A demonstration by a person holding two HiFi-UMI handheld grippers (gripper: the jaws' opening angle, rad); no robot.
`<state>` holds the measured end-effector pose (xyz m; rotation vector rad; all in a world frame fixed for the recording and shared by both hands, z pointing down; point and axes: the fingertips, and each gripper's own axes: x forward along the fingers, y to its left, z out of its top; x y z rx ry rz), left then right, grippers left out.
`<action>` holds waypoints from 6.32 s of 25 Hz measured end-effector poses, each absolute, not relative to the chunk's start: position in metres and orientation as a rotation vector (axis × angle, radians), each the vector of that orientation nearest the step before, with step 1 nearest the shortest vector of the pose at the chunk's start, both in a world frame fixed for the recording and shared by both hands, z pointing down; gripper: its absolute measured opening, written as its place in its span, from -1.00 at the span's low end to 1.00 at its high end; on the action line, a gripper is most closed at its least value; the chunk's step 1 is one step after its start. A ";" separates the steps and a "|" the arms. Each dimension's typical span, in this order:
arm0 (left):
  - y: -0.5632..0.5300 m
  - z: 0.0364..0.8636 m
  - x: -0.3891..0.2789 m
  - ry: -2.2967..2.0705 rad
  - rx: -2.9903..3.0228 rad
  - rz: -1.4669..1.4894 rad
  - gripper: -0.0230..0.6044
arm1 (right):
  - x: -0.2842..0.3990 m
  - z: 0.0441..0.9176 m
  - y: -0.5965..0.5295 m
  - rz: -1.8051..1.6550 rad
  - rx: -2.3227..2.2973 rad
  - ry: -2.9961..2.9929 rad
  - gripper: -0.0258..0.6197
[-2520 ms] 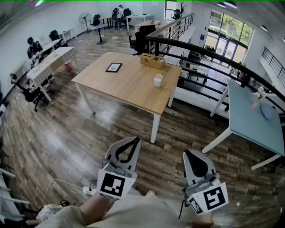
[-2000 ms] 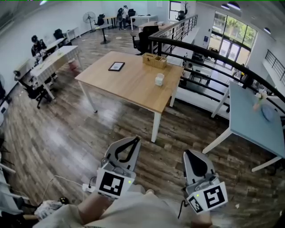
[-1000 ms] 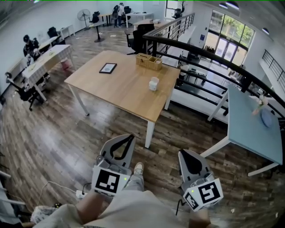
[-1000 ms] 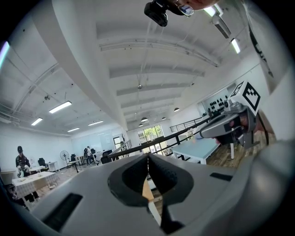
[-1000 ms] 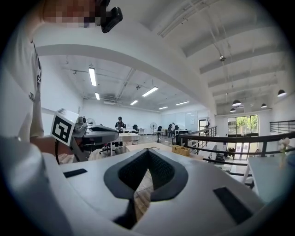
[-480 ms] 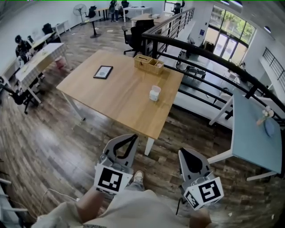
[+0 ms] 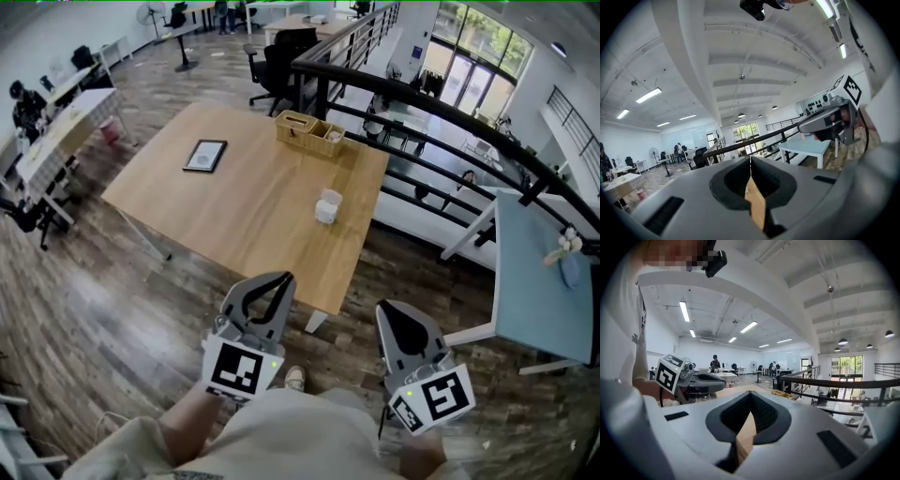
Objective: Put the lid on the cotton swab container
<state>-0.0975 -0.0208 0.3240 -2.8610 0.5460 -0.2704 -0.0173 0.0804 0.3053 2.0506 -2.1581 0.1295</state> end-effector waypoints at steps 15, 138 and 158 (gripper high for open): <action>-0.075 0.346 -0.051 0.569 -2.903 -0.322 -0.85 | 0.042 0.331 0.026 0.216 2.038 -2.122 -0.84; -0.271 0.506 0.051 1.189 -2.970 -0.835 -0.85 | 0.192 0.605 -0.277 0.742 1.265 -2.186 -0.83; -0.247 0.305 0.043 1.158 -2.750 -0.303 -0.85 | 0.174 0.303 -0.211 0.141 1.524 -2.613 -0.83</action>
